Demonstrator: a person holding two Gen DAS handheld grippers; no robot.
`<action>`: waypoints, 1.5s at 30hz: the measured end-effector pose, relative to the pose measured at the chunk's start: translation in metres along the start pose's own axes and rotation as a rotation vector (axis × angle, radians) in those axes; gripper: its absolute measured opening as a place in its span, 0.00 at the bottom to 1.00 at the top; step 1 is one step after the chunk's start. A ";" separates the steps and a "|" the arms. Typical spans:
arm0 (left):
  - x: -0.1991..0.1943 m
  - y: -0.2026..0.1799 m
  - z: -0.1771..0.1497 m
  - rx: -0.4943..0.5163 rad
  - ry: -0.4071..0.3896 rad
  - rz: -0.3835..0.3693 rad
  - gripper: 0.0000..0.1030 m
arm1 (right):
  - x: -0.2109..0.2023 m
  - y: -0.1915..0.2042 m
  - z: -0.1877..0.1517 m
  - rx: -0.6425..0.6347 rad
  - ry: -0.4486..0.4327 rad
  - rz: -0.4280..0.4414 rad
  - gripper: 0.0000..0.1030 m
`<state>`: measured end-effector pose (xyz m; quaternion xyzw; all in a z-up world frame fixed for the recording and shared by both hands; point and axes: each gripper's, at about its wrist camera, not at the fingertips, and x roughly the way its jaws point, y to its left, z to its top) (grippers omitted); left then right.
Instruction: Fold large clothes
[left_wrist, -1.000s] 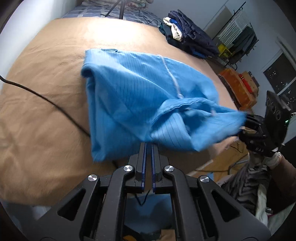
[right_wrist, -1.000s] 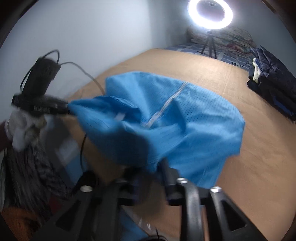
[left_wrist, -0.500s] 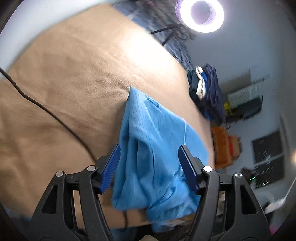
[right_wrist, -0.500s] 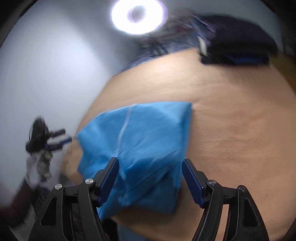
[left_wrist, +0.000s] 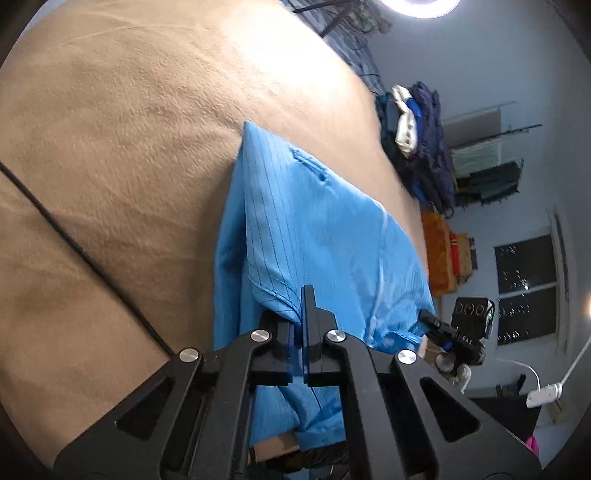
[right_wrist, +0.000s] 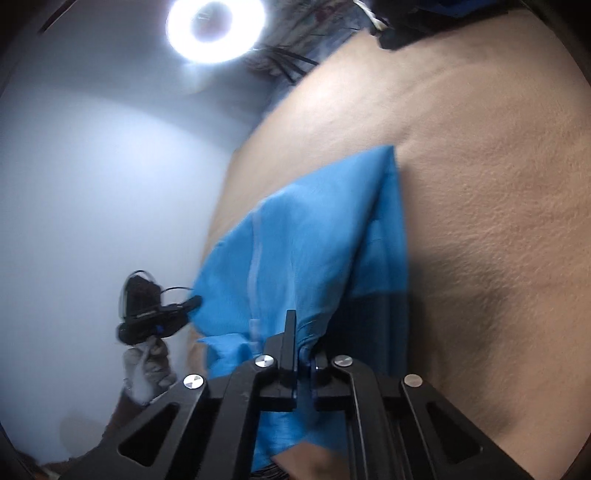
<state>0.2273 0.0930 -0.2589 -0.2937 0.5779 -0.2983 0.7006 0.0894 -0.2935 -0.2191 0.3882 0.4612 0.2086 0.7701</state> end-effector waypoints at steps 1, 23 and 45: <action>-0.004 0.001 -0.004 0.001 -0.006 -0.019 0.00 | -0.005 0.002 -0.004 -0.006 -0.005 0.030 0.01; -0.032 -0.039 -0.039 0.211 -0.116 0.182 0.37 | 0.001 0.085 -0.010 -0.407 -0.048 -0.333 0.29; -0.001 -0.043 -0.050 0.279 -0.017 0.221 0.37 | 0.091 0.153 -0.123 -0.448 0.313 -0.082 0.37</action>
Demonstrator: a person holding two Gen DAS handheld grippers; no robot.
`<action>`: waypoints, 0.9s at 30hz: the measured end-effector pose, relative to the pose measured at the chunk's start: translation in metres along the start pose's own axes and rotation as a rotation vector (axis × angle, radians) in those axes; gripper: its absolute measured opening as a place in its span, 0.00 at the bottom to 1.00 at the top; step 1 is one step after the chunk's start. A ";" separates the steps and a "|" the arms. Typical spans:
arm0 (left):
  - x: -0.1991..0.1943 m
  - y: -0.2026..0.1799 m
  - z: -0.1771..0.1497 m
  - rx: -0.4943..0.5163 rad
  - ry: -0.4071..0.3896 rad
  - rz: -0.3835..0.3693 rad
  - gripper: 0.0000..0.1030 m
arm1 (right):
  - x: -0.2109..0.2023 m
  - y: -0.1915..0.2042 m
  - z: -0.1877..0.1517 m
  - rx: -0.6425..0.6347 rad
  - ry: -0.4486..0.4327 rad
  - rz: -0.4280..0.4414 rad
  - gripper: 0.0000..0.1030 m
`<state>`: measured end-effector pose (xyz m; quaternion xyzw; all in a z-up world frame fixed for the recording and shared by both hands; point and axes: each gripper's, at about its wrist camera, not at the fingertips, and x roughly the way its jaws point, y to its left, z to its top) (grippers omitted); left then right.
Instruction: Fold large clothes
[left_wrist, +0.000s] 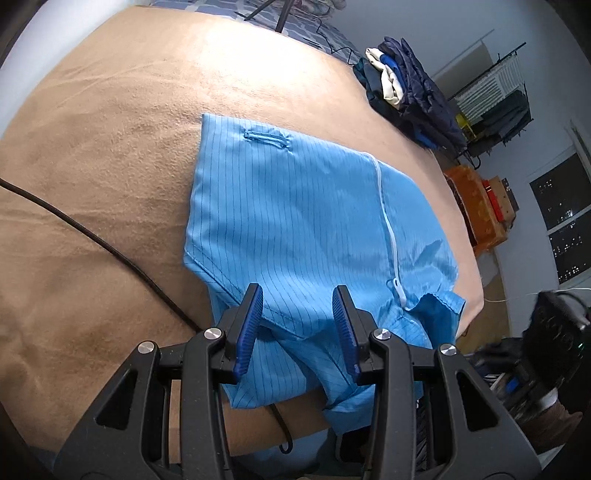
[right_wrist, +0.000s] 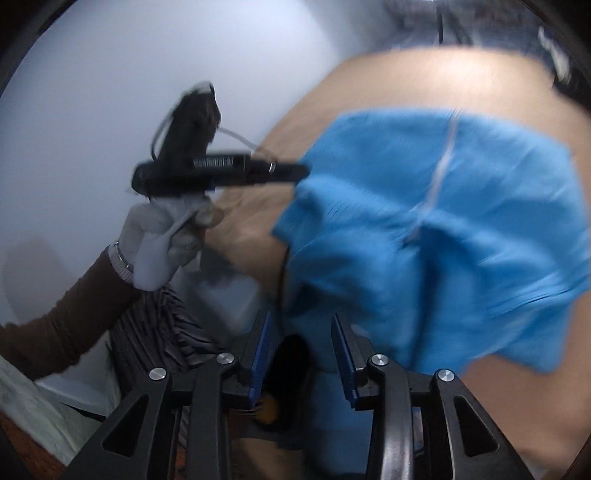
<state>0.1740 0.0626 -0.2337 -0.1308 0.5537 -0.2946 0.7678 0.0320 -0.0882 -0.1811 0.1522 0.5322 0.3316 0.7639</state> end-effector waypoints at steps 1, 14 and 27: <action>-0.001 -0.001 -0.001 -0.002 -0.004 -0.007 0.37 | 0.014 -0.001 0.001 0.023 0.017 0.009 0.39; -0.018 0.010 -0.017 -0.064 -0.001 -0.088 0.37 | 0.044 -0.018 -0.054 0.317 -0.033 0.052 0.51; -0.011 -0.005 -0.002 -0.010 -0.011 -0.072 0.37 | 0.028 -0.039 -0.056 0.553 -0.166 0.210 0.00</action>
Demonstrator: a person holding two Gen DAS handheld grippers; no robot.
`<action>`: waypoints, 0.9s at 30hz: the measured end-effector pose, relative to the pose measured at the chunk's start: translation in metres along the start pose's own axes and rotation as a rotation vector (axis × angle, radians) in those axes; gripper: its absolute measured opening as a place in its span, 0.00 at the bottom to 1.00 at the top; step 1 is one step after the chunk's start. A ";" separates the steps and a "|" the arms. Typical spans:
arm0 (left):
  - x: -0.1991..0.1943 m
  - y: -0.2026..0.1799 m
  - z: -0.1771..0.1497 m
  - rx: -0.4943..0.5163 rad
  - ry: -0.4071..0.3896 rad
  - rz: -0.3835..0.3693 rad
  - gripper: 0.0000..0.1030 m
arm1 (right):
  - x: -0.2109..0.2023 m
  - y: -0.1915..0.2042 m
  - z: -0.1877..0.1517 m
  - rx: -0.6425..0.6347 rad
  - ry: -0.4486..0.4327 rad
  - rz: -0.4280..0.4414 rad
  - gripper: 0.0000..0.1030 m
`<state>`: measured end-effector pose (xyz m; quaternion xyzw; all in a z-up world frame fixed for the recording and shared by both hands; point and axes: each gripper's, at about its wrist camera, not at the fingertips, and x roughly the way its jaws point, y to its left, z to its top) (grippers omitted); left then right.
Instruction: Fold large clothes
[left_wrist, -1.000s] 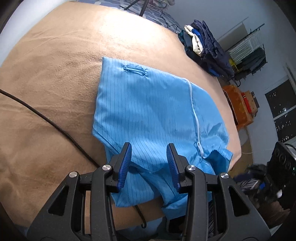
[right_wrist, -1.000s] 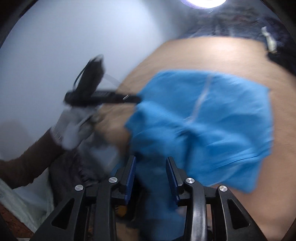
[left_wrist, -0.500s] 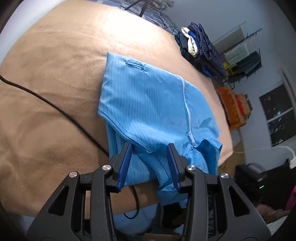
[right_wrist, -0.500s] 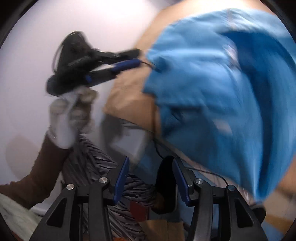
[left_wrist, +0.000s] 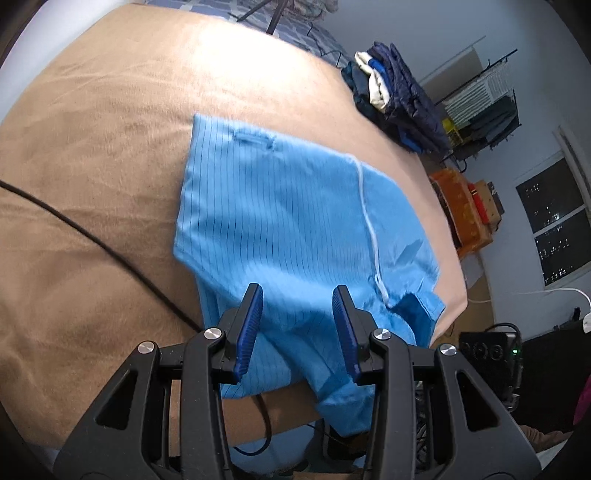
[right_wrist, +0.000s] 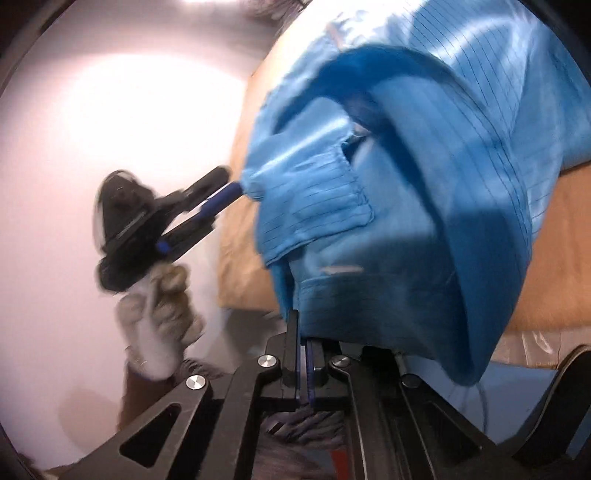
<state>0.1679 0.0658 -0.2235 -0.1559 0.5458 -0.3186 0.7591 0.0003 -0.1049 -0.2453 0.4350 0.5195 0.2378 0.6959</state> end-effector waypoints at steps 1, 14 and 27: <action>-0.002 -0.002 0.001 0.009 -0.007 -0.003 0.37 | -0.007 0.004 0.000 -0.009 0.011 0.014 0.00; 0.033 -0.007 -0.018 0.164 0.070 0.228 0.34 | -0.009 0.007 -0.001 -0.112 0.140 -0.091 0.13; 0.009 -0.073 -0.065 0.227 0.057 0.069 0.34 | -0.083 0.064 0.044 -0.510 0.042 -0.230 0.24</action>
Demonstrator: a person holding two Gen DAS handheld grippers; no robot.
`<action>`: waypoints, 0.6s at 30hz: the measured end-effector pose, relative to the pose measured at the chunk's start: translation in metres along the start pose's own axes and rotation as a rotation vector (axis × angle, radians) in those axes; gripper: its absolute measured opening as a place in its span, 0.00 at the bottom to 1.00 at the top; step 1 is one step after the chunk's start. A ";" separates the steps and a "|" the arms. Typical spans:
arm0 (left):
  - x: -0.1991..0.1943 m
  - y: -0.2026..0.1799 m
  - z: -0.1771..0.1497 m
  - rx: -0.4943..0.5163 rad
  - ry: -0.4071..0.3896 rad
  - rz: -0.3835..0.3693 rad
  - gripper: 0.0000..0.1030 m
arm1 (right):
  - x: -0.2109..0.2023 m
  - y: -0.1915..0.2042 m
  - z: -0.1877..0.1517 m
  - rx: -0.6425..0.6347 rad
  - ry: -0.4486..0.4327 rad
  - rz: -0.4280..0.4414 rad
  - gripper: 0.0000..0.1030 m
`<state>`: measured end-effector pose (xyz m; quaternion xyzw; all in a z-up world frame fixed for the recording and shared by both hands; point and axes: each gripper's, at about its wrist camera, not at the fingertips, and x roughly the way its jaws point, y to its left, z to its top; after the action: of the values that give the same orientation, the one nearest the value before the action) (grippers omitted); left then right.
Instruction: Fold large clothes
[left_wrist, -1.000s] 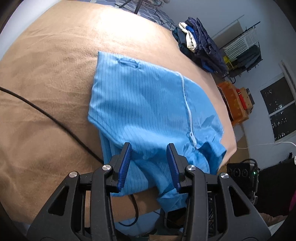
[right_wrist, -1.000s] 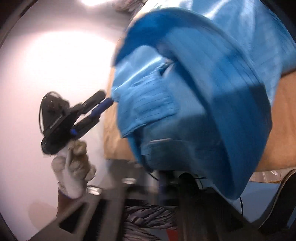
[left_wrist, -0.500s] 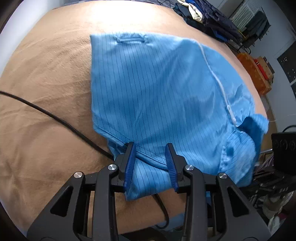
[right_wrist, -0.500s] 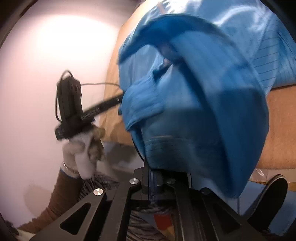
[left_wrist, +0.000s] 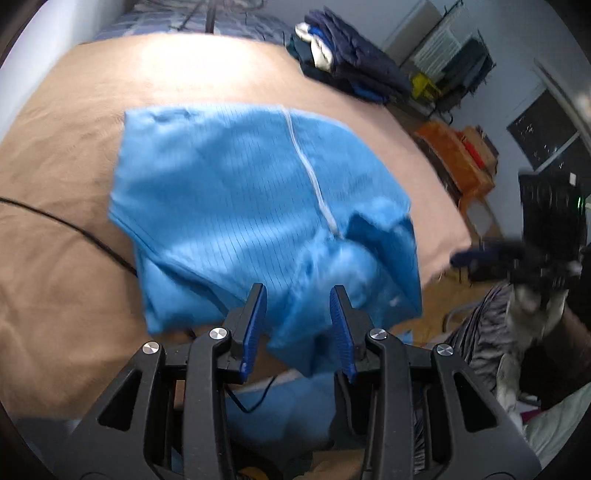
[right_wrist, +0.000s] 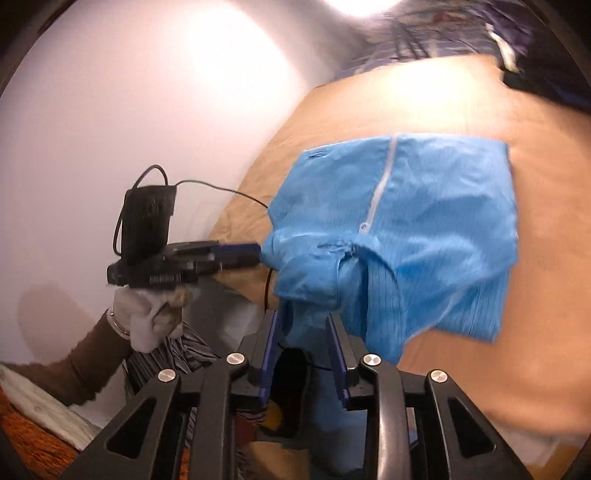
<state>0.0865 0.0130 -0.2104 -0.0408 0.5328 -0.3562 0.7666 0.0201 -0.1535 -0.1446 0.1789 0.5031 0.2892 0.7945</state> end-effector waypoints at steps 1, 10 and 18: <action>0.004 -0.003 -0.003 0.009 0.008 0.016 0.34 | 0.008 0.000 0.001 -0.022 0.016 -0.013 0.23; 0.004 0.017 -0.014 -0.063 0.009 0.032 0.34 | 0.069 -0.003 -0.005 -0.206 0.175 -0.100 0.17; 0.021 0.011 0.022 0.068 0.014 0.094 0.34 | 0.072 0.010 -0.010 -0.323 0.183 -0.152 0.17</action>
<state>0.1145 0.0016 -0.2220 0.0130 0.5272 -0.3378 0.7796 0.0314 -0.0998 -0.1932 -0.0164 0.5322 0.3206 0.7834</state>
